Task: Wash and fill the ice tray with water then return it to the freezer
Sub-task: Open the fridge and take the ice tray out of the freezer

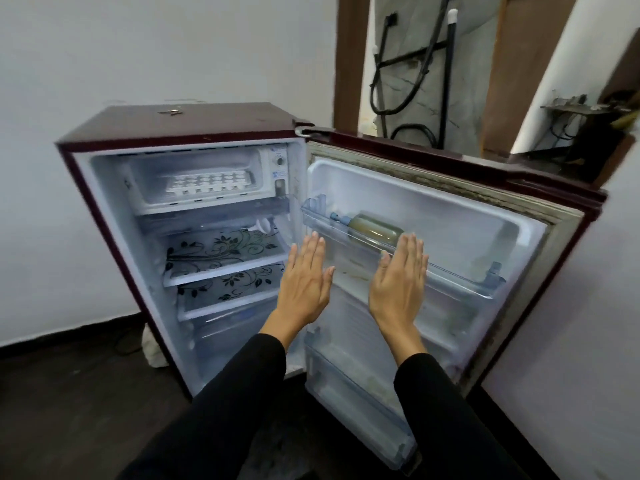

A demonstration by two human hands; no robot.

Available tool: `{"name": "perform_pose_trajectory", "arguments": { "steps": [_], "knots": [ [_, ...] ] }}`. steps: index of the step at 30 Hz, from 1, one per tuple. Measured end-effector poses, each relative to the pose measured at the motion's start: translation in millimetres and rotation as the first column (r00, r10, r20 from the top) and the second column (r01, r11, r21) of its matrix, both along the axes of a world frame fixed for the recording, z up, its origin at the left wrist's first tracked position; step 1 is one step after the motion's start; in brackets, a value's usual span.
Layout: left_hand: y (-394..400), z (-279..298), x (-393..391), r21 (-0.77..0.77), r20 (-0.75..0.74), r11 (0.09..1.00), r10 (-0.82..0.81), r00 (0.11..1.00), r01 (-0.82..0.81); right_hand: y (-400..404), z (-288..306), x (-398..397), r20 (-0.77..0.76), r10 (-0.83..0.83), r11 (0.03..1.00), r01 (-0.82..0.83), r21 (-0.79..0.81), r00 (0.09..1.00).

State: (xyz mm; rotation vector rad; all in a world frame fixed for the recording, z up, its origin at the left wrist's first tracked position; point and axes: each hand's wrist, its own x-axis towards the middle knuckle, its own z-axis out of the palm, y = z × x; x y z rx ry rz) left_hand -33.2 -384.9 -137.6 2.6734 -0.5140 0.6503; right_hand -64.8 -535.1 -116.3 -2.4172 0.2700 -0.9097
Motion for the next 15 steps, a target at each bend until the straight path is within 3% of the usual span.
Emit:
{"name": "perform_pose_trajectory", "arguments": {
  "steps": [7,15],
  "knots": [
    [92,12,22,-0.157,-0.021,0.961,0.225,0.974,-0.226,78,6,58,-0.041,0.301,0.953,-0.299,0.042,0.953],
    [194,29,92,-0.432,-0.210,0.812,0.334,0.919,-0.394,174,19,154,-0.108,0.562,0.813,-0.525,0.251,0.820]
  ]
}}
